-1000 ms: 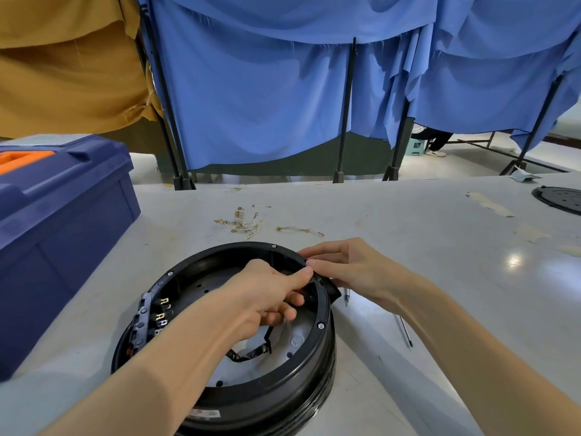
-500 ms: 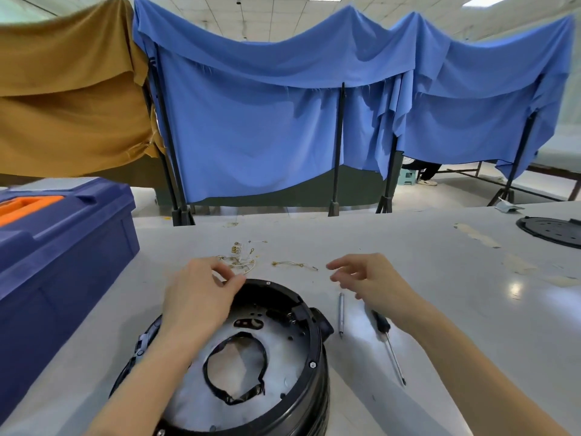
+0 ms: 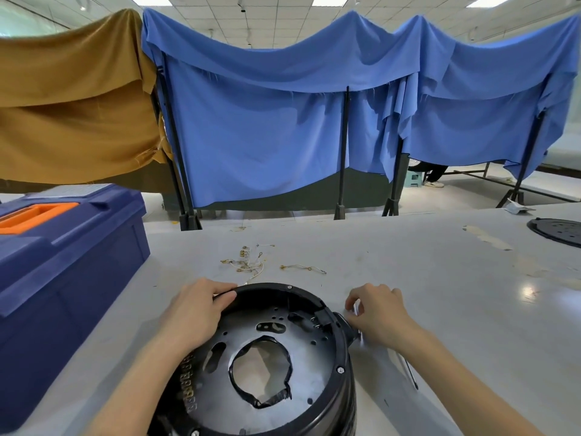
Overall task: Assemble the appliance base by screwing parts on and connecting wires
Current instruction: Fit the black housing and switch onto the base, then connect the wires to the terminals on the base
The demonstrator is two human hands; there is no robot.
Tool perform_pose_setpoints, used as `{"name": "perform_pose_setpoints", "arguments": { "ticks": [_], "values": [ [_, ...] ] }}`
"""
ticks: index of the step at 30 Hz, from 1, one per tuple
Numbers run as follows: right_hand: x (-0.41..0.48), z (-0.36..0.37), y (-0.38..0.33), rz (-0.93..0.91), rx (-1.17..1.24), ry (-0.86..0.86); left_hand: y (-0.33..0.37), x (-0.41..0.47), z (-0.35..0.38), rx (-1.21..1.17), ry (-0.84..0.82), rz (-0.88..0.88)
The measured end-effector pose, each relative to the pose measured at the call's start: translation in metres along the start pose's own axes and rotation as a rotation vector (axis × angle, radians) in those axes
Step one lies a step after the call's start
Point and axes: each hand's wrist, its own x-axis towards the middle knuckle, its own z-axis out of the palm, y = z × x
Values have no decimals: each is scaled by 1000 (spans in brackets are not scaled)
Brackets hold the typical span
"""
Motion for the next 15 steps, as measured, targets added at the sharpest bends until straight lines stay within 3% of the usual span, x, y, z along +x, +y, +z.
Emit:
{"name": "perform_pose_setpoints", "arguments": {
  "ticks": [15],
  "values": [
    [5,-26,20,73,149,-30,37,22,29,-46,14,0]
  ]
}}
